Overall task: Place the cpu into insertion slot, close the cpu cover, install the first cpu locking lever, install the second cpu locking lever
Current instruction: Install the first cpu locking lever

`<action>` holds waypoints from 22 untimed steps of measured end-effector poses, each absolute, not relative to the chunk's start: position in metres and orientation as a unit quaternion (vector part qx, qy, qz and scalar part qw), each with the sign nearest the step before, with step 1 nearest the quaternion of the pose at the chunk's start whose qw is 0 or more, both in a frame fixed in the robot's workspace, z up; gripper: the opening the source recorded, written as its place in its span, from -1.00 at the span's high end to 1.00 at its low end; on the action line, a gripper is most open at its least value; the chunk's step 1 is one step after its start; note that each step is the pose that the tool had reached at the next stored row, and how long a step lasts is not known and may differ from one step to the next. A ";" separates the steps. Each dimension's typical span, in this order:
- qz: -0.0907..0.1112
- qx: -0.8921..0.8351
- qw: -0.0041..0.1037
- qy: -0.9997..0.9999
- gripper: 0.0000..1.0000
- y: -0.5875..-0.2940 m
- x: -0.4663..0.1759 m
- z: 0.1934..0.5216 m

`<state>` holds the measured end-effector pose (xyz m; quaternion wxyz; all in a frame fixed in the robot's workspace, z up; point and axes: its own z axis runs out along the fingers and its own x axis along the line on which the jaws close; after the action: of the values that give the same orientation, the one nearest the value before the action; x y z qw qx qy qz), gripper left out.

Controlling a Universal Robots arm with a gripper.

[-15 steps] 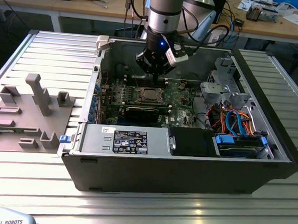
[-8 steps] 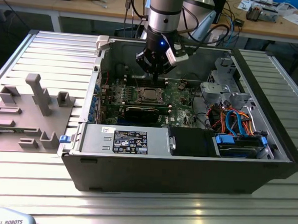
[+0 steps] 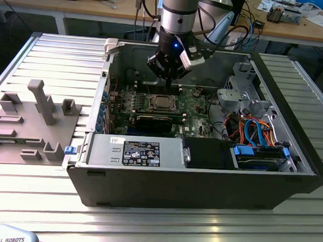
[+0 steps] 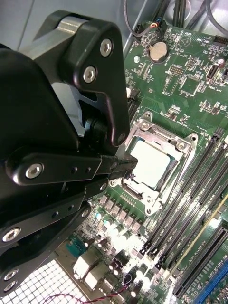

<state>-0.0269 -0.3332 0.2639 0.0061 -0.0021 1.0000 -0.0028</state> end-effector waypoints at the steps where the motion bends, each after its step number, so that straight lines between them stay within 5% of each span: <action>1: -0.003 -0.002 0.006 1.000 0.79 -0.333 -0.027 0.265; 22: -0.003 -0.002 0.006 1.000 0.79 -0.333 -0.030 0.268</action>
<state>-0.0298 -0.3332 0.2677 0.0061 -0.0021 1.0000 -0.0029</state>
